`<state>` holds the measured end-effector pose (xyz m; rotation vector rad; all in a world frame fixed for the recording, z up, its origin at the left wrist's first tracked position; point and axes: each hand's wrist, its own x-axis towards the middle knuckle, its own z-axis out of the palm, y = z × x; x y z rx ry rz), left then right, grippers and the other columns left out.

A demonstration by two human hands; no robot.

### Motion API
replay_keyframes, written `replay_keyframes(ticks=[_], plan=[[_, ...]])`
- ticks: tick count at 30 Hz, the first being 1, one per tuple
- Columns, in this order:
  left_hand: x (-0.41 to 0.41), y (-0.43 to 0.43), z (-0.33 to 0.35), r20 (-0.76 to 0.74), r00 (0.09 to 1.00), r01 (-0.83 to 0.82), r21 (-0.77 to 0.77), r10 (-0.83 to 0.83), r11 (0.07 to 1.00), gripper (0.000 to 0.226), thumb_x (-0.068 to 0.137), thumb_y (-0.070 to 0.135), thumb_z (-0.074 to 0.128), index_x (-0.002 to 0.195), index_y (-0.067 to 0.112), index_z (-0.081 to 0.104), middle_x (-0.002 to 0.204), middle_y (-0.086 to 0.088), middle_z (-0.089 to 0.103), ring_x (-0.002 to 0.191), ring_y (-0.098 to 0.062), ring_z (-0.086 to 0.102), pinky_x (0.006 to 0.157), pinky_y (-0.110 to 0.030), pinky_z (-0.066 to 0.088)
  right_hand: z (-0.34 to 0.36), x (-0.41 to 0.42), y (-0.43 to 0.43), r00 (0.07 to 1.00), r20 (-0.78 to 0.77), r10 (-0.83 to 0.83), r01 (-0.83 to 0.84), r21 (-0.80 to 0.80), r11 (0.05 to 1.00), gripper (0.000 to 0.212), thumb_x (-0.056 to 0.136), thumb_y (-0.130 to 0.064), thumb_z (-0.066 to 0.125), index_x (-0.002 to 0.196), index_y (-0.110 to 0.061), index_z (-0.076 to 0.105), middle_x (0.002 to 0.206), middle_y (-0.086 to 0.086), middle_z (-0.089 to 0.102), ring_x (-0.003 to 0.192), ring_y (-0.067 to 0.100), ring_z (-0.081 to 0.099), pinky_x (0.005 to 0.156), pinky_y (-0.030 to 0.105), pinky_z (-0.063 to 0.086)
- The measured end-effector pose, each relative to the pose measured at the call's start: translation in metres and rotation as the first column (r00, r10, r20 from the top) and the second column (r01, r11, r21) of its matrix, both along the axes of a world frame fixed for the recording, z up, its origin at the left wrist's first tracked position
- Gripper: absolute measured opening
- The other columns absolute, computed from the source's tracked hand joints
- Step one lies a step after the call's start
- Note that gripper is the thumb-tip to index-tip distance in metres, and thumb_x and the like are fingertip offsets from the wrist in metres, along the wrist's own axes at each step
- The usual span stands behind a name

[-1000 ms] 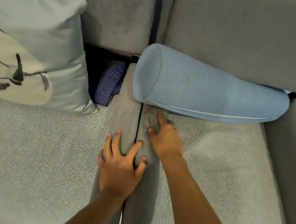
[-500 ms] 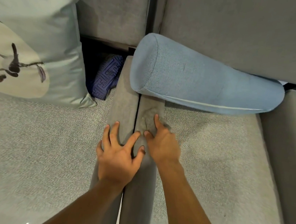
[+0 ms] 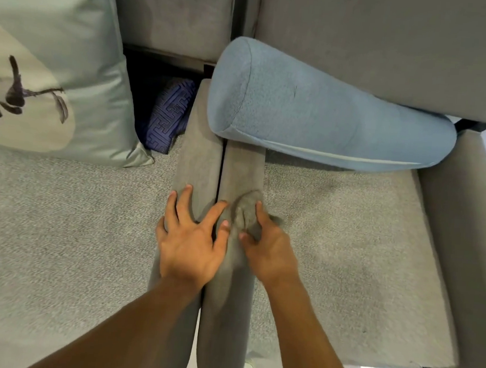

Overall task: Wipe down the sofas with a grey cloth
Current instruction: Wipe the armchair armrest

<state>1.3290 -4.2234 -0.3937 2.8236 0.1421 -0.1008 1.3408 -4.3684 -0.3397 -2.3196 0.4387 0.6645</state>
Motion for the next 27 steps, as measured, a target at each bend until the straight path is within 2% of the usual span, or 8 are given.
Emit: replay_keyframes(ticks=[5, 7, 12, 15, 19, 22, 25, 27], plan=[[0.001, 0.001, 0.009, -0.083, 0.997, -0.002, -0.041, -0.002, 0.999, 0.044, 0.101, 0.057, 0.028, 0.143, 0.054, 0.040, 0.167, -0.007, 0.007, 0.155, -0.034, 0.001, 0.114, -0.063, 0.028, 0.000, -0.119, 0.008, 0.993, -0.106, 0.048, -0.038, 0.095, 0.995, 0.090, 0.096, -0.038, 0.060, 0.135, -0.074, -0.013, 0.158, -0.012, 0.032, 0.126, 0.013, 0.057, 0.099, 0.023, 0.046], [0.001, 0.002, 0.011, -0.099, 0.995, 0.004, -0.060, -0.010, 0.998, 0.042, 0.101, 0.056, 0.033, 0.143, 0.055, 0.039, 0.167, -0.006, 0.004, 0.155, -0.034, -0.001, 0.116, -0.064, 0.026, 0.002, -0.151, 0.015, 0.986, -0.159, 0.058, -0.046, 0.073, 0.996, 0.094, 0.094, -0.047, 0.059, 0.128, -0.073, -0.024, 0.154, -0.013, 0.041, 0.127, 0.013, 0.056, 0.104, 0.023, 0.044], [-0.001, 0.003, 0.012, -0.109, 0.994, 0.014, -0.096, -0.024, 0.995, 0.043, 0.101, 0.056, 0.036, 0.144, 0.056, 0.037, 0.168, -0.004, 0.002, 0.155, -0.034, -0.004, 0.119, -0.064, 0.022, 0.004, -0.114, 0.016, 0.999, -0.031, -0.022, 0.022, -0.008, 1.000, 0.079, 0.094, -0.046, 0.061, 0.148, -0.061, 0.005, 0.138, -0.007, 0.056, 0.110, 0.018, 0.064, 0.078, 0.030, 0.049], [-0.004, 0.006, 0.013, -0.117, 0.992, 0.034, -0.105, -0.047, 0.994, 0.046, 0.102, 0.055, 0.037, 0.148, 0.055, 0.036, 0.169, -0.004, -0.002, 0.156, -0.033, -0.008, 0.121, -0.064, 0.018, -0.001, -0.075, 0.020, 0.997, 0.028, -0.070, 0.070, 0.002, 0.998, 0.082, 0.094, -0.041, 0.064, 0.155, -0.048, 0.009, 0.144, 0.001, 0.053, 0.117, 0.026, 0.061, 0.088, 0.036, 0.052], [-0.011, 0.014, 0.015, -0.122, 0.987, 0.088, -0.129, -0.104, 0.988, 0.047, 0.103, 0.051, 0.041, 0.150, 0.051, 0.037, 0.171, -0.002, -0.006, 0.157, -0.030, -0.013, 0.122, -0.063, 0.014, 0.005, -0.119, 0.030, 1.000, -0.024, -0.019, 0.019, 0.014, 1.000, 0.082, 0.096, -0.042, 0.061, 0.151, -0.058, 0.002, 0.139, 0.001, 0.059, 0.111, 0.023, 0.065, 0.087, 0.035, 0.052], [-0.034, 0.024, 0.010, -0.100, 0.985, 0.128, -0.136, -0.142, 0.982, 0.047, 0.105, 0.047, 0.042, 0.151, 0.048, 0.040, 0.172, 0.000, -0.005, 0.158, -0.028, -0.013, 0.120, -0.062, 0.019, 0.006, -0.177, 0.037, 0.992, -0.108, 0.059, -0.054, 0.051, 0.997, 0.077, 0.098, -0.048, 0.050, 0.132, -0.076, -0.012, 0.135, -0.005, 0.059, 0.111, 0.016, 0.064, 0.091, 0.035, 0.054], [-0.071, 0.035, 0.005, 0.020, 0.988, 0.152, -0.181, -0.151, 0.972, 0.042, 0.104, 0.039, 0.046, 0.146, 0.039, 0.053, 0.171, -0.003, 0.012, 0.159, -0.031, 0.002, 0.115, -0.058, 0.033, 0.013, -0.192, 0.042, 0.943, -0.263, 0.204, -0.200, 0.041, 0.979, 0.067, 0.095, -0.063, 0.033, 0.107, -0.082, -0.030, 0.144, -0.001, 0.049, 0.119, 0.021, 0.059, 0.097, 0.036, 0.051], [-0.089, 0.041, -0.001, 0.100, 0.985, 0.163, -0.231, -0.143, 0.959, 0.041, 0.103, 0.033, 0.050, 0.143, 0.030, 0.059, 0.168, -0.008, 0.024, 0.157, -0.037, 0.014, 0.112, -0.059, 0.042, 0.021, -0.174, 0.044, 0.963, -0.204, 0.177, -0.184, -0.016, 0.983, 0.065, 0.087, -0.074, 0.029, 0.112, -0.083, -0.030, 0.155, -0.002, 0.038, 0.118, 0.018, 0.061, 0.100, 0.035, 0.049]])
